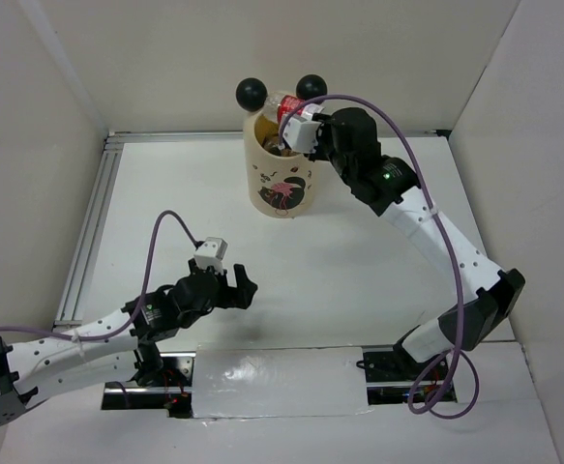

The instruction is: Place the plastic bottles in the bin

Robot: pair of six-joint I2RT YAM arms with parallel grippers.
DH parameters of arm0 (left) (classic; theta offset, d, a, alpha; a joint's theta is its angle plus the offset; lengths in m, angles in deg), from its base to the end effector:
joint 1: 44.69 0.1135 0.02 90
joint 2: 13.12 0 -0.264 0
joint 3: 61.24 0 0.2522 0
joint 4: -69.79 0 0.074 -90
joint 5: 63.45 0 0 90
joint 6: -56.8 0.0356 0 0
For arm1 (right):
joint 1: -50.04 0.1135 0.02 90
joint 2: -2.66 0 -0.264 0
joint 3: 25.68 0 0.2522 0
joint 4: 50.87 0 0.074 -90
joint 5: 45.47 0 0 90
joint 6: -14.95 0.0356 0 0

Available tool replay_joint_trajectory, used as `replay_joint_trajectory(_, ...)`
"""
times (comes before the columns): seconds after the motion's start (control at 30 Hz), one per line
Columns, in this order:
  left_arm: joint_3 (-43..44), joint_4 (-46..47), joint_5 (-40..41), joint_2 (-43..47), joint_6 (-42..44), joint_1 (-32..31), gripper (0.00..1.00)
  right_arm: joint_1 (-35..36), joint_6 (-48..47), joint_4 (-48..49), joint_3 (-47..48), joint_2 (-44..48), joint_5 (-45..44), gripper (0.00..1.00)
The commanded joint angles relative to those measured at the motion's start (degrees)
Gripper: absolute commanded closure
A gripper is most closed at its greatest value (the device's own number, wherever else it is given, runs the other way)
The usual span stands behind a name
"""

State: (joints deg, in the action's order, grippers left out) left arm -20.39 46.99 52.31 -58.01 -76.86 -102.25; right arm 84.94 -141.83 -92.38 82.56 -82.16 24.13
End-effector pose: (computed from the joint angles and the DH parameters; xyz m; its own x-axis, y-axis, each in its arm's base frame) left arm 0.1092 -0.1429 0.2342 -0.5564 -0.2838 -0.7810 0.2322 0.8493 -0.4740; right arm 0.2775 0.1784 0.4433 0.1427 -0.9507 -0.2753 -0.3383 0.2146 -0.9162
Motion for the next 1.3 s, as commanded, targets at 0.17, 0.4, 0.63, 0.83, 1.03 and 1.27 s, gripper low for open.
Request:
replay_joint_trajectory(0.17,-1.69,3.32,-0.89,2.60,0.77,0.17,0.00,7.55,-8.09,-3.71,5.27,-0.17,-16.15,0.73)
replay_joint_trajectory(0.4,-4.59,5.69,-2.03,4.45,1.38,0.17,0.00,14.49,-13.90,-9.40,14.29,-8.05,-26.52,0.73)
replay_joint_trajectory(0.63,-7.32,5.70,-2.56,9.11,1.38,0.17,0.00,15.12,-12.49,-21.02,26.02,-15.81,-33.64,0.73)
replay_joint_trajectory(0.83,-8.46,5.08,-2.56,12.35,1.38,0.17,0.00,15.64,-11.44,-26.65,26.64,-16.52,-37.16,0.73)
replay_joint_trajectory(1.03,-9.60,5.08,-3.08,13.77,2.53,0.17,0.00,15.64,-11.44,-27.45,26.64,-18.62,-39.01,0.73)
replay_joint_trajectory(1.27,-10.13,5.61,-4.23,15.08,3.67,0.17,0.00,13.98,-10.66,-26.22,29.97,-25.57,-41.64,0.70)
